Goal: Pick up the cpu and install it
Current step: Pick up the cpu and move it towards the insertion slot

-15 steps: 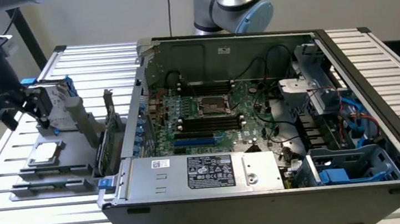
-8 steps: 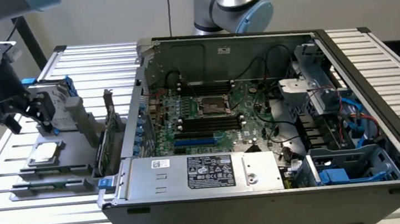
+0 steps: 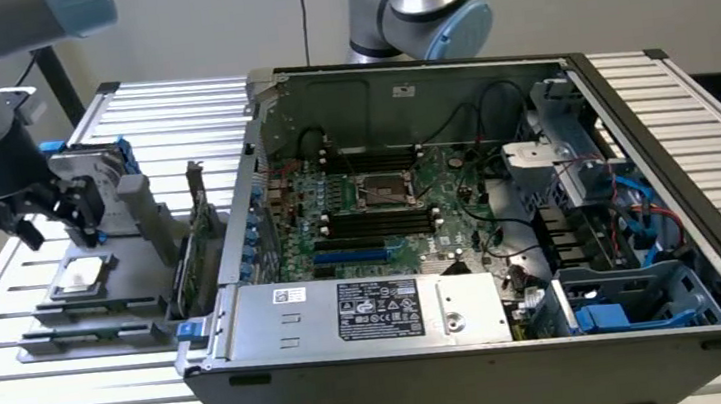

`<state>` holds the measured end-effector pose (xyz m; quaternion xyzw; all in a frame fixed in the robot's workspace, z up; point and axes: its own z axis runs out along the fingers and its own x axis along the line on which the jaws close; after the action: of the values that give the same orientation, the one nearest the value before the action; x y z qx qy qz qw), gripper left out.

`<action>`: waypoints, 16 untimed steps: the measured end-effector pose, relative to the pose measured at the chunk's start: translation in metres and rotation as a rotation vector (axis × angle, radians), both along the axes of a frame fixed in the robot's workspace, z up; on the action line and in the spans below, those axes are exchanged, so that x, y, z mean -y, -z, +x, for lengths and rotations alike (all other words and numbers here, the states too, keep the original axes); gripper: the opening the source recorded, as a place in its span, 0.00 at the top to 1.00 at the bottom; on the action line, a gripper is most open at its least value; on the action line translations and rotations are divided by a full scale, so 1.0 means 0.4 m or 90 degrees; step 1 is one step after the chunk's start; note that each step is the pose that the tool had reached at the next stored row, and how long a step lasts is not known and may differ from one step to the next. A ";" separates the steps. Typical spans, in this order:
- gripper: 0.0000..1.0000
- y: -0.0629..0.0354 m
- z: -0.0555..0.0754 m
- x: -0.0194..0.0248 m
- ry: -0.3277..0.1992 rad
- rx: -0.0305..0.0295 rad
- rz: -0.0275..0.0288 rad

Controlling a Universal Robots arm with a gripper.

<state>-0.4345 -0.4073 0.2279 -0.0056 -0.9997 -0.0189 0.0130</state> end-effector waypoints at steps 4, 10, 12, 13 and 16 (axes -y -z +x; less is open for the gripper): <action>0.29 0.016 0.000 0.006 -0.011 -0.0042 -0.0001; 0.29 0.024 0.005 0.026 -0.015 -0.0079 0.0003; 0.29 0.027 0.011 0.033 -0.015 -0.0093 0.0012; 0.29 0.028 0.014 0.036 -0.015 -0.0101 0.0017; 0.29 0.034 0.015 0.037 -0.015 -0.0110 0.0024</action>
<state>-0.4283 -0.4222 0.2141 0.0063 -0.9995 -0.0206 0.0219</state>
